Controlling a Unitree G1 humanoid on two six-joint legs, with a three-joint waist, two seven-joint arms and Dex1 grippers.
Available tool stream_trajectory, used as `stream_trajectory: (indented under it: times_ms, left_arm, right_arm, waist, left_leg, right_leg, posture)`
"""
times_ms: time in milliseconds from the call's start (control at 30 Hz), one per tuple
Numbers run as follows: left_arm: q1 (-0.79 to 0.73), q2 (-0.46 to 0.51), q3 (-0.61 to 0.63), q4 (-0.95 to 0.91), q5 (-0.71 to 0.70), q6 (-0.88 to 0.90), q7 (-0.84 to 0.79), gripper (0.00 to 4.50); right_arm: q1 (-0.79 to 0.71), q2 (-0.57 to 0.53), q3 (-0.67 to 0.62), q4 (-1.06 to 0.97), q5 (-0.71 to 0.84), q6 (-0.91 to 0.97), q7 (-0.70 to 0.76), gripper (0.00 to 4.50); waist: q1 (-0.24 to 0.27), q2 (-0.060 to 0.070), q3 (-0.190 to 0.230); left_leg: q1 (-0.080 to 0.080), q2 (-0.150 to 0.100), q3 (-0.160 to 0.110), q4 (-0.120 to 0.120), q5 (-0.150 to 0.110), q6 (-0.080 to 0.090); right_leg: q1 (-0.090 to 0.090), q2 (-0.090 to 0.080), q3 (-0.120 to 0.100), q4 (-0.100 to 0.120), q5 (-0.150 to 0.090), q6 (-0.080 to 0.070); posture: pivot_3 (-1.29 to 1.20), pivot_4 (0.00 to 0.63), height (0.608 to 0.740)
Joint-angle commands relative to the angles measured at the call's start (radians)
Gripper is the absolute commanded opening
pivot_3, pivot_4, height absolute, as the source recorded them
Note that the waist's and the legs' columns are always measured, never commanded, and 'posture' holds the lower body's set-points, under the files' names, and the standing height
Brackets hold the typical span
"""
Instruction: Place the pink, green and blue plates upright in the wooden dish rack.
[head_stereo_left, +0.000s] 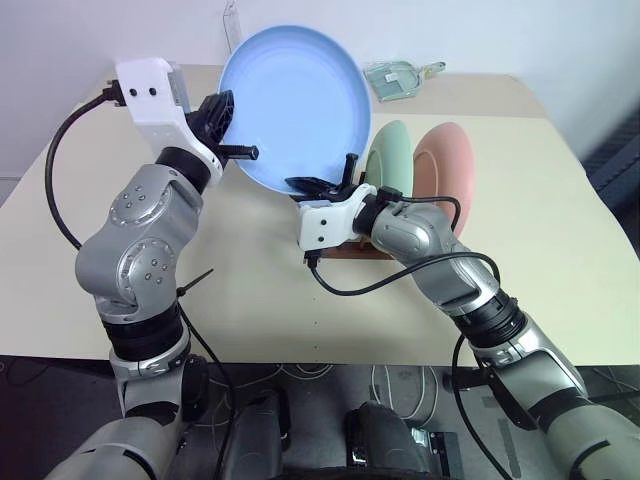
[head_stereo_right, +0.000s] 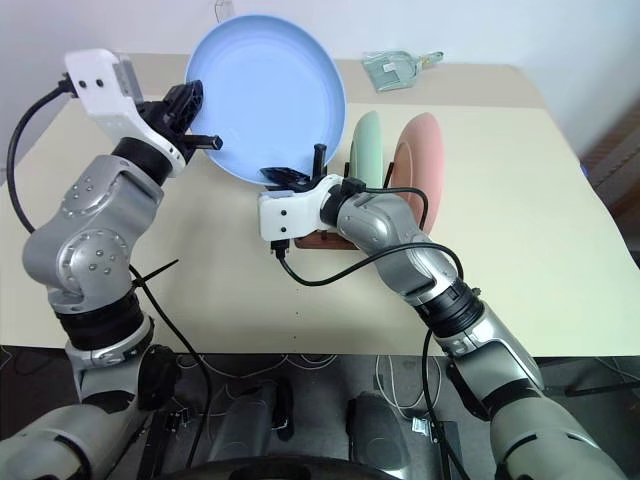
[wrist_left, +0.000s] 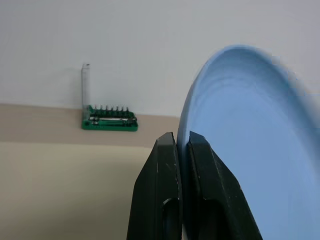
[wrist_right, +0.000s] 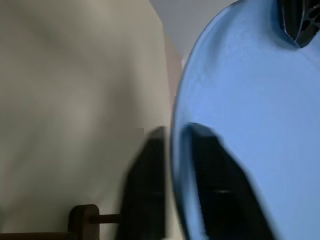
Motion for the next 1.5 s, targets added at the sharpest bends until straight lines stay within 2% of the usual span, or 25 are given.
stream_trajectory:
  times_ms: [33, 100, 133, 233, 433, 600, 733, 833, 900, 967, 1133, 1300, 1500]
  left_arm:
    - [-0.007, 0.002, 0.011, -0.028, -0.024, -0.026, -0.018, 0.00]
    - [-0.007, -0.011, 0.033, -0.021, -0.049, -0.048, -0.032, 0.00]
    - [-0.010, -0.028, 0.058, -0.017, -0.074, -0.065, -0.034, 0.33]
    - [-0.018, -0.065, 0.121, -0.008, -0.133, -0.111, -0.032, 1.53]
    - [-0.058, -0.078, 0.268, 0.074, -0.204, -0.244, 0.042, 4.46]
    - [-0.074, 0.055, 0.385, 0.246, -0.184, -0.377, 0.025, 4.46]
    - [0.097, 0.205, 0.274, 0.317, -0.047, -0.450, -0.141, 4.46]
    - [0.235, 0.263, 0.175, 0.327, -0.002, -0.483, -0.280, 4.46]
    - [0.351, 0.307, 0.056, 0.288, 0.051, -0.529, -0.420, 4.46]
    - [0.428, 0.323, -0.016, 0.248, 0.045, -0.529, -0.516, 4.46]
    - [0.539, 0.330, -0.103, 0.180, 0.023, -0.520, -0.645, 4.46]
    - [0.574, 0.316, -0.122, 0.181, 0.003, -0.523, -0.722, 4.46]
    - [0.573, 0.295, -0.136, 0.201, 0.020, -0.539, -0.750, 4.46]
  right_arm:
    - [-0.002, 0.006, -0.012, -0.014, -0.023, -0.014, -0.005, 0.02]
    - [-0.001, 0.007, -0.014, -0.010, -0.033, -0.021, -0.008, 0.02]
    - [0.000, 0.007, -0.017, -0.010, -0.041, -0.024, -0.014, 0.00]
    - [0.001, 0.005, -0.020, -0.008, -0.058, -0.032, -0.022, 0.00]
    - [0.006, 0.010, -0.027, -0.009, -0.066, -0.040, -0.023, 0.00]
    - [0.003, 0.022, -0.037, -0.016, -0.049, -0.053, -0.027, 0.00]
    - [-0.012, 0.098, -0.096, -0.044, 0.050, -0.019, -0.039, 0.00]
    - [-0.014, 0.177, -0.152, -0.085, 0.160, 0.029, -0.034, 0.00]
    - [-0.002, 0.246, -0.201, -0.149, 0.291, 0.115, -0.004, 0.00]
    - [0.017, 0.293, -0.235, -0.212, 0.401, 0.194, 0.020, 0.00]
    - [0.098, 0.379, -0.328, -0.396, 0.690, 0.482, 0.020, 0.00]
    - [0.189, 0.440, -0.444, -0.500, 0.894, 0.704, -0.093, 0.00]
    - [0.217, 0.515, -0.524, -0.530, 1.080, 0.812, -0.214, 0.00]
  waist:
    - [0.001, 0.000, 0.000]
    - [0.002, 0.000, 0.000]
    - [0.002, 0.000, 0.000]
    - [0.002, 0.000, 0.000]
    - [-0.001, 0.000, 0.000]
    - [-0.002, 0.000, 0.000]
    - [-0.004, 0.000, 0.000]
    - [0.004, 0.000, 0.000]
    - [0.003, -0.001, 0.000]
    - [0.004, -0.001, 0.000]
    - [-0.003, -0.002, -0.001]
    - [-0.005, 0.000, -0.001]
    - [-0.005, 0.000, -0.001]
  left_leg:
    - [0.000, 0.000, 0.000, 0.000, 0.000, 0.000]
    - [0.000, 0.000, 0.000, 0.000, 0.000, 0.000]
    - [0.000, 0.000, 0.000, 0.000, 0.000, 0.000]
    - [0.000, 0.000, 0.000, 0.000, 0.000, 0.000]
    - [0.000, 0.000, 0.000, 0.001, 0.000, 0.000]
    - [0.000, 0.000, 0.000, 0.001, 0.000, 0.000]
    - [0.000, 0.000, 0.000, 0.000, 0.000, 0.000]
    - [0.000, 0.000, 0.001, 0.000, 0.000, 0.000]
    - [-0.001, 0.000, 0.000, 0.000, 0.000, -0.001]
    - [-0.001, -0.001, 0.000, -0.002, 0.000, -0.001]
    - [0.000, 0.000, 0.000, -0.006, 0.000, -0.002]
    - [0.000, 0.001, 0.000, -0.007, 0.001, -0.003]
    - [-0.001, 0.001, 0.000, -0.007, 0.001, -0.002]
  right_leg:
    - [0.000, 0.000, 0.000, 0.000, 0.000, 0.000]
    - [0.000, 0.000, 0.000, 0.000, 0.000, 0.000]
    - [0.000, 0.000, 0.000, 0.000, 0.000, 0.000]
    - [0.001, 0.000, 0.000, 0.000, 0.000, 0.000]
    - [0.001, 0.000, 0.000, 0.000, 0.000, 0.000]
    - [0.000, 0.001, 0.000, 0.000, 0.000, 0.000]
    - [0.000, 0.001, 0.000, 0.000, 0.000, 0.000]
    - [0.000, 0.001, 0.000, 0.000, 0.000, 0.000]
    - [0.000, 0.001, -0.001, 0.000, 0.000, 0.000]
    - [-0.001, 0.000, -0.001, 0.000, 0.000, 0.000]
    - [-0.002, -0.001, 0.000, -0.001, 0.001, -0.002]
    - [-0.004, -0.001, 0.000, 0.000, 0.002, -0.004]
    - [-0.006, -0.001, 0.001, 0.001, 0.002, -0.004]
  posture:
    - [0.00, 0.150, 0.732]
    - [0.00, 0.150, 0.732]
    - [0.00, 0.150, 0.732]
    - [0.00, 0.150, 0.732]
    - [0.00, 0.150, 0.732]
    - [0.00, 0.150, 0.732]
    - [0.00, 0.150, 0.732]
    - [0.00, 0.150, 0.732]
    - [0.00, 0.150, 0.732]
    - [0.00, 0.150, 0.732]
    - [0.00, 0.150, 0.732]
    - [0.00, 0.150, 0.732]
    - [0.00, 0.150, 0.732]
